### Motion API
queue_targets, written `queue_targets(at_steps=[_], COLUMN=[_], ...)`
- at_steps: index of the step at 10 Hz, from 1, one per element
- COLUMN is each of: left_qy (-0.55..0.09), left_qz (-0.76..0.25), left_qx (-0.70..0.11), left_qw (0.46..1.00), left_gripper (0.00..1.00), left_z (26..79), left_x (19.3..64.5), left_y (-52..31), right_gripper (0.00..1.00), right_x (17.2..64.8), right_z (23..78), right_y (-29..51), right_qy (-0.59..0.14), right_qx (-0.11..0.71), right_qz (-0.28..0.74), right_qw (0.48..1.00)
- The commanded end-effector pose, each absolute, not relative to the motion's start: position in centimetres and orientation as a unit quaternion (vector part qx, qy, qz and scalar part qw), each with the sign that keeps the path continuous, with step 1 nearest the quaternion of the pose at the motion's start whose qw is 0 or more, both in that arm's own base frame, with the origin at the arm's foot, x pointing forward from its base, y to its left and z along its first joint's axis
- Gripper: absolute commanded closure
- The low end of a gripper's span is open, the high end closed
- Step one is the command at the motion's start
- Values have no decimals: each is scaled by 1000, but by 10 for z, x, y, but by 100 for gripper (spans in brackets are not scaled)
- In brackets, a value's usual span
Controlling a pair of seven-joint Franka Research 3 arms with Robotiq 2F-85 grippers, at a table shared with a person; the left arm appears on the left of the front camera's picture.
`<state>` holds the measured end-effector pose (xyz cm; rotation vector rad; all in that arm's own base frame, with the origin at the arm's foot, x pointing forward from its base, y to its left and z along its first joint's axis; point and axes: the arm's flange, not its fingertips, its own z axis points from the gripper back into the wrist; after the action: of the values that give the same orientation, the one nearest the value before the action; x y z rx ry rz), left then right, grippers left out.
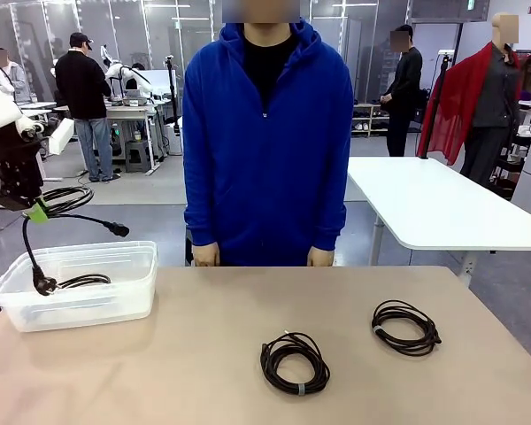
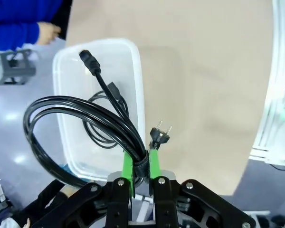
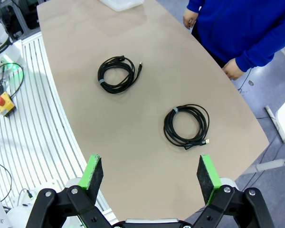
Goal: Organize and store the cables.
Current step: Place the Power Cable into the Organizing box.
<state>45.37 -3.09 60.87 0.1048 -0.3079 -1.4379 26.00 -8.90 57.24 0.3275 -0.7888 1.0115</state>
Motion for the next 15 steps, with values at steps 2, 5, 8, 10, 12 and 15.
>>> queue_targets(at_steps=[2,5,8,10,12,15], left_qy=[-140,-140,-123,-94,-97,-89], left_qz=[-656,-656,-673,-709,-724,-685], left_qx=[48,48,75,73,103,105], left_qw=[740,740,725,695,675,715], left_gripper=[84,84,84,84,84,84], left_z=[609,609,612,615,608,578], left_x=[454,454,469,511,527,566], left_y=[-31,-31,-32,-11,-4,18], right_gripper=[0,0,0,0,0,0], right_x=[259,259,259,259,259,259], right_z=[573,573,573,573,573,573], right_y=[-89,-89,-89,-89,-89,-89], right_qy=[-367,-367,-367,-367,-367,-367], right_qx=[151,151,151,151,151,151], right_qz=[471,471,471,471,471,471], right_qw=[788,788,788,788,788,788])
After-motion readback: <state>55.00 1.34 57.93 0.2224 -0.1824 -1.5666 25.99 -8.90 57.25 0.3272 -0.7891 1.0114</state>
